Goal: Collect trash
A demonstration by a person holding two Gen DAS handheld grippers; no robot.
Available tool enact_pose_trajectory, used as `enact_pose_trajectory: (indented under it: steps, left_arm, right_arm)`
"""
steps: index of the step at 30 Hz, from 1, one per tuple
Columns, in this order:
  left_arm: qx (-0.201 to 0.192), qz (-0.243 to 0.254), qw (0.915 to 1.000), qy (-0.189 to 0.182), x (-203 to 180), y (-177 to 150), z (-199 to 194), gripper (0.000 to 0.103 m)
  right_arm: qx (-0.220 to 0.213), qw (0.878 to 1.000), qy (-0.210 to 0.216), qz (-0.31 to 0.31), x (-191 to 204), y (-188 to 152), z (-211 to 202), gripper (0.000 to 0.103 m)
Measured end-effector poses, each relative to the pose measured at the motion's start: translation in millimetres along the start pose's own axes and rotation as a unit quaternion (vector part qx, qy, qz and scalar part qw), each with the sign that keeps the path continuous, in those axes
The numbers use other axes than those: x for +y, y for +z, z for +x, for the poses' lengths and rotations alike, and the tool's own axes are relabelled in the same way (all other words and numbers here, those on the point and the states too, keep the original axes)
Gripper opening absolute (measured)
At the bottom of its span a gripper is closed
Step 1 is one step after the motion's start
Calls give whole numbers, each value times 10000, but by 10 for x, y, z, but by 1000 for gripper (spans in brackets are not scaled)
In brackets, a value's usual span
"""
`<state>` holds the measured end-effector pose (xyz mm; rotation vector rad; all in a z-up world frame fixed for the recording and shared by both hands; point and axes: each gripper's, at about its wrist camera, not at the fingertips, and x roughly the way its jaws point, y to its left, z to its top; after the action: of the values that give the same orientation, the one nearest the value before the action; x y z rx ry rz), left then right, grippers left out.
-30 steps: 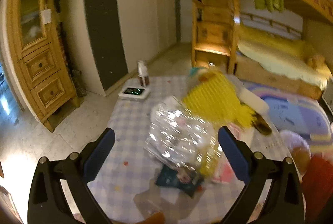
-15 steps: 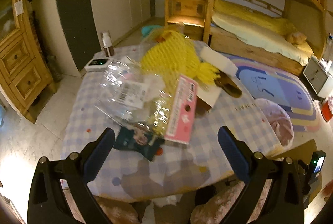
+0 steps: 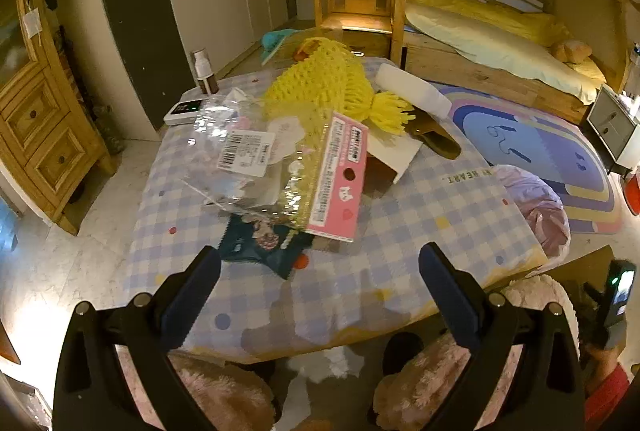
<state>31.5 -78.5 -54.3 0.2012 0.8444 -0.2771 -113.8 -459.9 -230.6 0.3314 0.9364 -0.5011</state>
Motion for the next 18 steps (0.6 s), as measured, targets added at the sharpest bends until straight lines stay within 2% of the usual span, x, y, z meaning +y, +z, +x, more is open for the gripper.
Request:
enact_pose_trajectory:
  steps: [2, 4, 6, 11, 13, 18]
  left_arm:
    - [-38, -8, 10000, 68, 32, -2, -41, 96]
    - [-50, -17, 9999, 124, 59, -4, -77, 96]
    - [-82, -39, 9999, 131, 94, -6, -135, 96]
    - [-229, -65, 9994, 247, 183, -20, -304, 96]
    - [-289, -91, 9991, 302, 226, -24, -383, 96]
    - [-419, -178, 9980, 447, 324, -33, -538, 96]
  right_arm:
    - [-290, 9992, 262, -3, 163, 151, -301, 97]
    - [-804, 9945, 629, -243, 478, 389, -832, 97]
    - [-1081, 9887, 921, -475, 792, 547, -1267, 97]
    - [-1185, 9754, 1582, -980, 1519, 679, -2048, 97]
    - [-1312, 9685, 1634, -1346, 1819, 644, -2266, 97]
    - [-1369, 9595, 1704, -1778, 2213, 628, -2459, 97]
